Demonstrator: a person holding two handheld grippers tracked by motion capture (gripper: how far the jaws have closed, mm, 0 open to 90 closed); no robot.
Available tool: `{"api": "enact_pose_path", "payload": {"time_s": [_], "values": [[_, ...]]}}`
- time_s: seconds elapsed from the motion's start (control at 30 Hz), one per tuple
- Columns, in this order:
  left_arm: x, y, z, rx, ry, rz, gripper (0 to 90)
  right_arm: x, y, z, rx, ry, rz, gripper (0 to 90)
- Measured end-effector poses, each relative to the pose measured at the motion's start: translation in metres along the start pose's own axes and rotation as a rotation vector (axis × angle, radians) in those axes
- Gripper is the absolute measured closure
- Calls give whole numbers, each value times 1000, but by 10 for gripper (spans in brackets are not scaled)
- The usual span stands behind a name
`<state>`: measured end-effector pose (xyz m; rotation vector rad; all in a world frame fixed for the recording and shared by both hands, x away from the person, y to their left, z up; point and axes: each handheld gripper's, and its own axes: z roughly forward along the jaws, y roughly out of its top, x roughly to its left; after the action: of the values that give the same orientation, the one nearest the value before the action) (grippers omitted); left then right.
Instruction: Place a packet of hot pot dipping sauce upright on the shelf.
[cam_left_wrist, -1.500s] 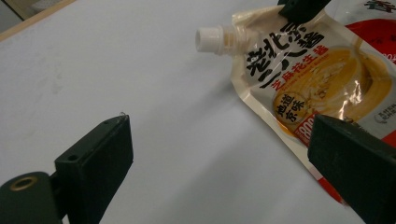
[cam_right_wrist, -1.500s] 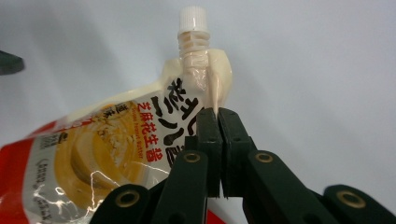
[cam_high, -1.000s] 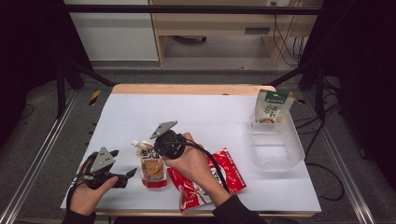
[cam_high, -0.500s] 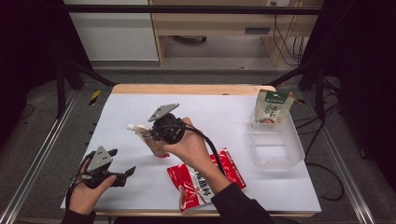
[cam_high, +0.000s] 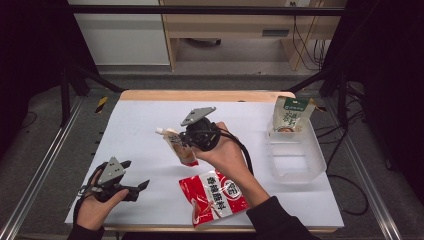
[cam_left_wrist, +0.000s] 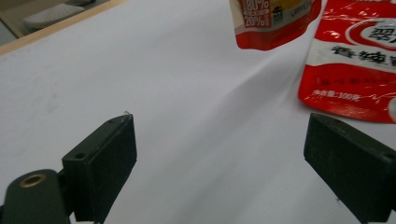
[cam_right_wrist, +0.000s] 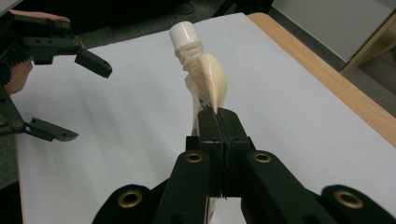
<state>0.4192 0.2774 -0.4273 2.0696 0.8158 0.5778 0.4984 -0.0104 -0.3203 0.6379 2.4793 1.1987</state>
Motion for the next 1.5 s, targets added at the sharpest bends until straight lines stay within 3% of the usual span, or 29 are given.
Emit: {"api": "enact_pose_path", "payload": {"time_s": [0.27,0.3,0.33,0.43,0.83,1.07,1.1,1.13,1.2,1.37,1.5], "values": [[-16,31,4,-11,-67,63,126,0,-10,-23,2,-1,-31,900],[-20,40,5,-21,-98,65,134,1,-11,-25,3,3,-37,900],[-20,40,5,-21,-98,65,142,1,-11,-25,3,3,-37,900],[-24,57,8,-6,-99,119,158,4,-14,-31,1,8,-49,900],[-22,102,8,-50,-110,188,262,13,-18,-28,-7,41,-70,900],[-14,110,17,-53,-148,183,330,17,-20,-27,-6,55,-80,900],[-13,110,18,-64,-169,176,386,17,-21,-27,-4,58,-76,900],[-13,111,19,-71,-194,170,386,17,-21,-27,-4,58,-76,900],[-14,112,22,-59,-210,195,459,18,-22,-26,-10,66,-68,900],[-8,112,22,-67,-234,170,550,19,-24,-25,-14,73,-56,900],[-7,112,25,-64,-232,171,531,20,-24,-24,-16,80,-62,900]]}}
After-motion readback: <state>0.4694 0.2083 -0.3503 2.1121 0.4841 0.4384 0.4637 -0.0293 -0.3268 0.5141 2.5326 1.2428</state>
